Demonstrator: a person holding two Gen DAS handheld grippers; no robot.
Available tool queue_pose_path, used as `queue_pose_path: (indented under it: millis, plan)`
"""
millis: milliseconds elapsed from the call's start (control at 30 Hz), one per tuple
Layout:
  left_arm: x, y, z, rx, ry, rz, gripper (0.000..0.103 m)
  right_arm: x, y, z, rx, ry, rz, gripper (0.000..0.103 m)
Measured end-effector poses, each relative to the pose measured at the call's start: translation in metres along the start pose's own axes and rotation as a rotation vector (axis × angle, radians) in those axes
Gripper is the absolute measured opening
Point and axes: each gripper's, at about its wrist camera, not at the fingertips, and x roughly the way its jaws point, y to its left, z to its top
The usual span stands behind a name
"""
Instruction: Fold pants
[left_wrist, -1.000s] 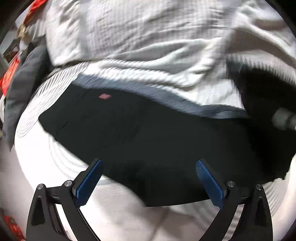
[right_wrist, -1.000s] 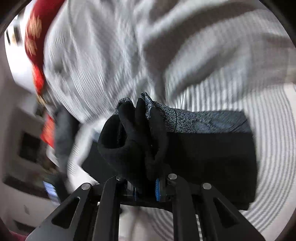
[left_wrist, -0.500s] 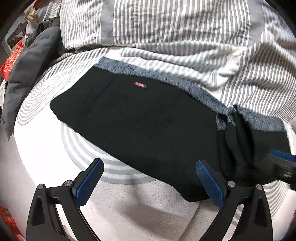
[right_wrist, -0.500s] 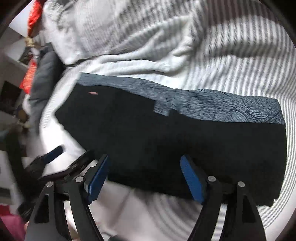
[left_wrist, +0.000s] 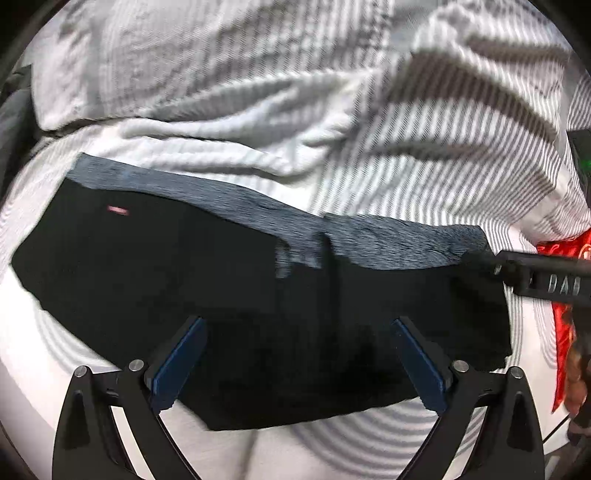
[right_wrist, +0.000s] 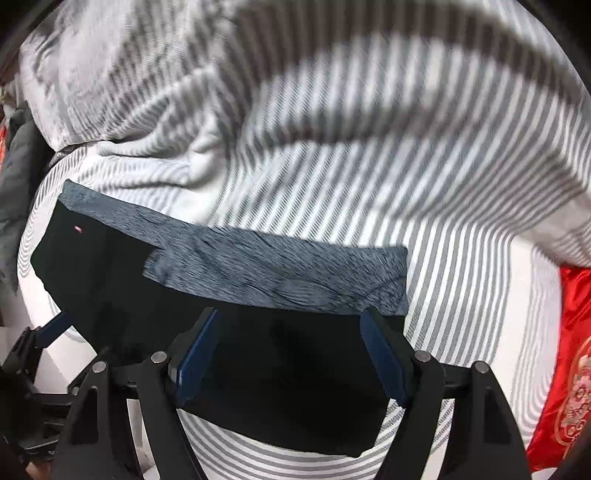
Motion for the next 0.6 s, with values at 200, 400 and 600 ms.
queue_pose_path:
  millis: [200, 400, 600]
  plan:
    - [0.046, -0.015, -0.013, 0.006, 0.129, -0.015, 0.060, 0.021, -0.017, -0.021, -0.057, 0.061, 0.038, 0.080]
    - [0.043, -0.022, -0.027, 0.008, 0.078, 0.017, 0.054, -0.002, 0.004, 0.012, -0.153, 0.040, 0.154, 0.074]
    - [0.033, -0.022, -0.033, -0.023, 0.047, 0.040, 0.053, 0.022, 0.102, 0.069, -0.428, 0.140, 0.285, 0.067]
